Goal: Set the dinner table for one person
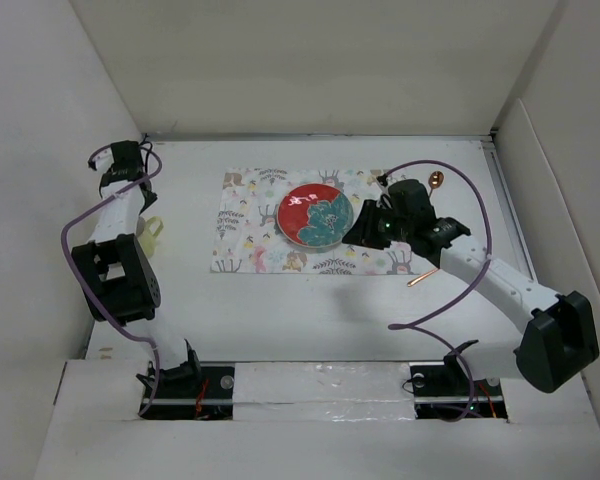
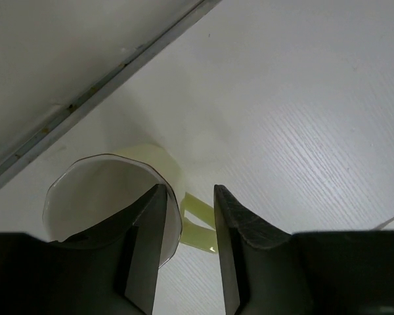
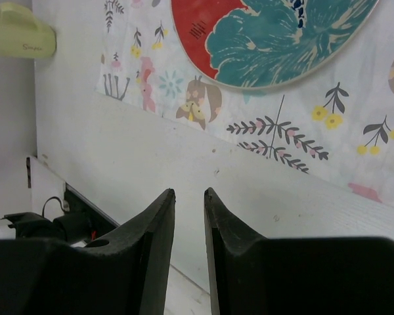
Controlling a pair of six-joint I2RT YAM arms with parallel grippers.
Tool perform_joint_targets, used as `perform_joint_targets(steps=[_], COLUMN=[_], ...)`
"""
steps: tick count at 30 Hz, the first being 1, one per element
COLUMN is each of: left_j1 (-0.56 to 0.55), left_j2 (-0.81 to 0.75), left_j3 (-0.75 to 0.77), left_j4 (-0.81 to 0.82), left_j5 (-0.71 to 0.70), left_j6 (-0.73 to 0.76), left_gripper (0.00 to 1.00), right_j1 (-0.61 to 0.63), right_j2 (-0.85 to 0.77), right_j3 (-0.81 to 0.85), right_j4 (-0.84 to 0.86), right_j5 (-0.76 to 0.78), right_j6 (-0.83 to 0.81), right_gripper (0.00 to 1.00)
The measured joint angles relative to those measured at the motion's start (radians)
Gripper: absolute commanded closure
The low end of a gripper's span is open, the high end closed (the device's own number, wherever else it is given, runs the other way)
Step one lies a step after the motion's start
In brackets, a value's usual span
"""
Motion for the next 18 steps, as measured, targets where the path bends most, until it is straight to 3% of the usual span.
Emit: perform_joint_targets(steps=[7,14,18], left_j1=[0.0,0.0,0.0], left_j2=[0.0,0.0,-0.011], left_j3=[-0.091,-0.12,-0.125], left_j4=[0.026,0.06,0.063], left_j5=[0.032,0.068,0.092], left_j6=[0.012,0.035,0.058], left_gripper=[0.81,1.0,1.0], right_j1=[0.001,0.006,0.007], right_j2=[0.019,0.03,0.038], right_j3=[0.005,0.021,0.039], right_j4=[-0.013,-0.023,-0.024], right_j5=[0.0,0.006,0.007], right_j6=[0.0,0.0,0.0], right_gripper=[0.69,0.69,0.68])
